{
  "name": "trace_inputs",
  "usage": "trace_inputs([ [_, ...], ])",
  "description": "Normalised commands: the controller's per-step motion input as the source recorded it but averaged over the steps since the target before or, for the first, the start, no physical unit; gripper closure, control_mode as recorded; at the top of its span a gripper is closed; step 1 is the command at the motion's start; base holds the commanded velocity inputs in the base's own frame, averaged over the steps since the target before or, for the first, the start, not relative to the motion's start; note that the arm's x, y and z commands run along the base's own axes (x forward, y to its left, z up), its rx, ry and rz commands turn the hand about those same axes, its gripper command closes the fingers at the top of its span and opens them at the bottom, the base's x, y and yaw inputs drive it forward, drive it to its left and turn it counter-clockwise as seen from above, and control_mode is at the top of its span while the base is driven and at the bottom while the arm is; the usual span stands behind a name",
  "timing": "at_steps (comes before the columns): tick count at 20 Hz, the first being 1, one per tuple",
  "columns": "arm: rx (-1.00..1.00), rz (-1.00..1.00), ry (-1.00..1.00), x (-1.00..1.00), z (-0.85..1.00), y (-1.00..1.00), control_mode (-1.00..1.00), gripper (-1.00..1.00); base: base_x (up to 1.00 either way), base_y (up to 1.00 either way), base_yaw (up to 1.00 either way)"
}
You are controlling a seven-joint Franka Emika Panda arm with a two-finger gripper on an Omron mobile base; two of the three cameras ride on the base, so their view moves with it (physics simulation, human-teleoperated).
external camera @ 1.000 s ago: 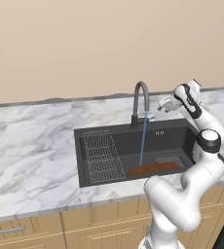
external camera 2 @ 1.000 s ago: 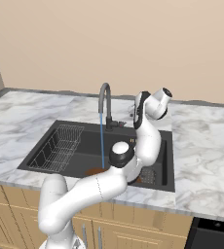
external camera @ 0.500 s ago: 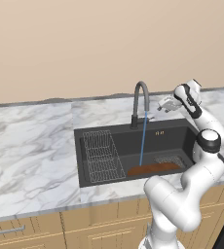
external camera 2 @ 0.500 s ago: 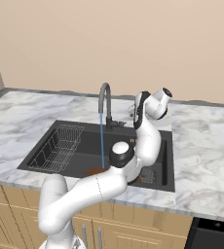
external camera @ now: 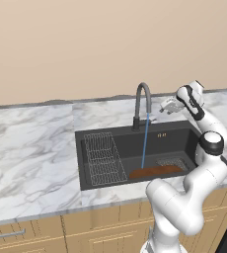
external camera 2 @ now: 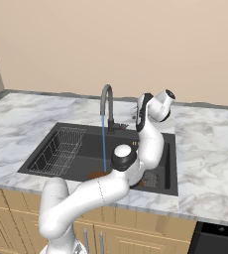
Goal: Turn on the sink faucet with hot water and rinse the cutting board for ten seconds, then turn off the faucet. Push the cutting board to reach the water if necessary.
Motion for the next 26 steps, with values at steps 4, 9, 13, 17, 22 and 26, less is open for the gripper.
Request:
trace_inputs([
  [4, 0.0, 0.0, 0.0, 0.0, 0.0, 0.0, -1.0, -1.0, 0.0, 0.0, 0.0],
  [9, 0.0, 0.0, 0.0, 0.0, 0.0, 0.0, -1.0, -1.0, 0.0, 0.0, 0.0],
  [13, 0.0, 0.0, 0.0, 0.0, 0.0, 0.0, -1.0, -1.0, 0.0, 0.0, 0.0],
  [17, 0.0, 0.0, 0.0, 0.0, 0.0, 0.0, -1.0, -1.0, 0.0, 0.0, 0.0],
  [22, 0.0, 0.0, 0.0, 0.0, 0.0, 0.0, -1.0, -1.0, 0.0, 0.0, 0.0],
  [26, 0.0, 0.0, 0.0, 0.0, 0.0, 0.0, -1.0, -1.0, 0.0, 0.0, 0.0],
])
